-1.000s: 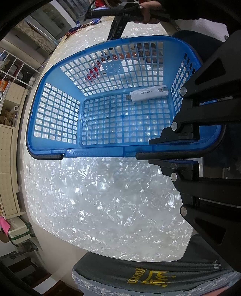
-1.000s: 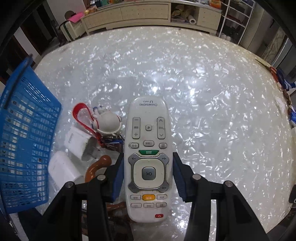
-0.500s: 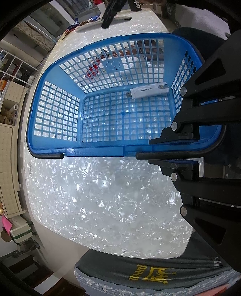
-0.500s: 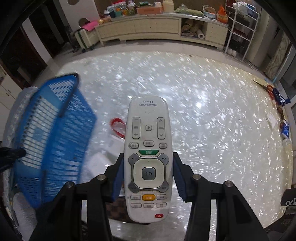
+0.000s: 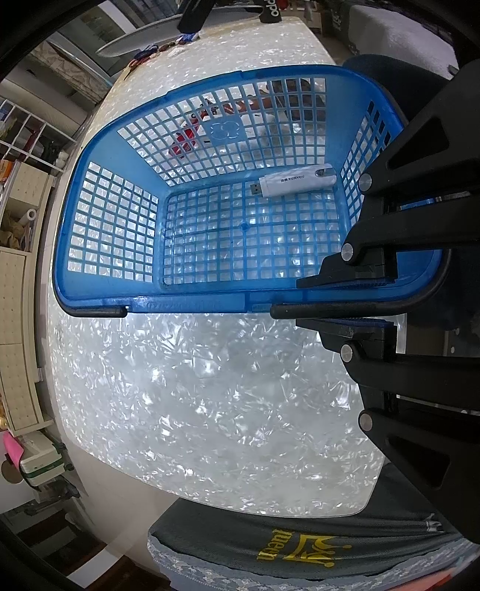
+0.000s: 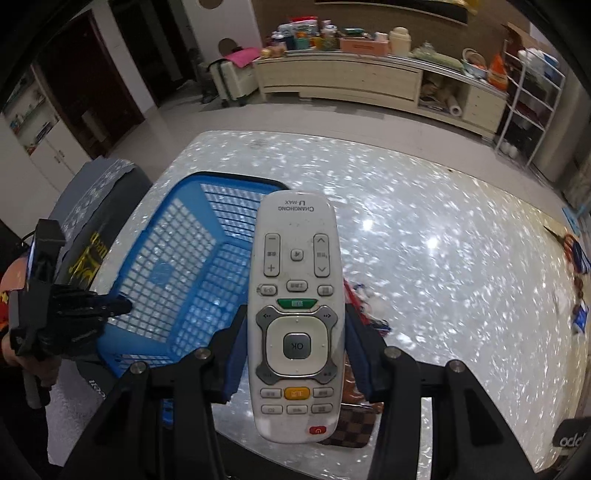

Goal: Organize rigid objects
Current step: 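Carry the remote over the basket and release it with the right tool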

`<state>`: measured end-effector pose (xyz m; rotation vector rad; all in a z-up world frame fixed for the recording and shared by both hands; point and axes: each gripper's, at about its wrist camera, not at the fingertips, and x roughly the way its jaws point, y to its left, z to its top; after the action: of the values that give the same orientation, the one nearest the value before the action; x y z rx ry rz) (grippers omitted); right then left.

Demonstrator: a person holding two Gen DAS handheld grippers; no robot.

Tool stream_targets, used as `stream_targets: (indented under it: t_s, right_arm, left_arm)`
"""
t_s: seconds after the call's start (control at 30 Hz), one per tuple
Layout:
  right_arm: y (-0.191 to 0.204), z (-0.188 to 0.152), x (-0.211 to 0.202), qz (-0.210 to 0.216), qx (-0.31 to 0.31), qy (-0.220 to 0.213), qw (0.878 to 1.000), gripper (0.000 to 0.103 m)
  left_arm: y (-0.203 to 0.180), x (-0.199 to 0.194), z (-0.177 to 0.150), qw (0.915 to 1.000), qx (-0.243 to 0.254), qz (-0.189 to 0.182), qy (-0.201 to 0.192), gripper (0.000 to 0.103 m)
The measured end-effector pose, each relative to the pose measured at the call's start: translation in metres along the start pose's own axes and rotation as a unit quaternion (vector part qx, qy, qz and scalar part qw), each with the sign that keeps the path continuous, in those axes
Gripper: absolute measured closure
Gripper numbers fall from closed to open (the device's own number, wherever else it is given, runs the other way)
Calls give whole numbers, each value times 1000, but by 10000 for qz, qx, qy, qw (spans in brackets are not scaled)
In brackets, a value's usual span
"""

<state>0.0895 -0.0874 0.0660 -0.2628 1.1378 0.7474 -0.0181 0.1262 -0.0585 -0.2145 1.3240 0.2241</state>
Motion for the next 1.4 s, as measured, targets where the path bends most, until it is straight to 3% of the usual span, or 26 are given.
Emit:
stream_targets:
  t_s: [0.2, 0.53, 1.4]
  right_arm:
    - [32, 11, 9, 209, -330, -42, 9992, 57]
    - [81, 13, 49, 361, -855, 240, 9954, 57]
    - [105, 18, 108, 284, -1156, 590, 9911, 57]
  left_arm:
    - [0, 0, 1, 10000, 13, 8, 3, 89]
    - [-1, 0, 1, 10000, 53, 25, -4, 89]
    - [-2, 0, 0, 9999, 94, 43, -1, 89]
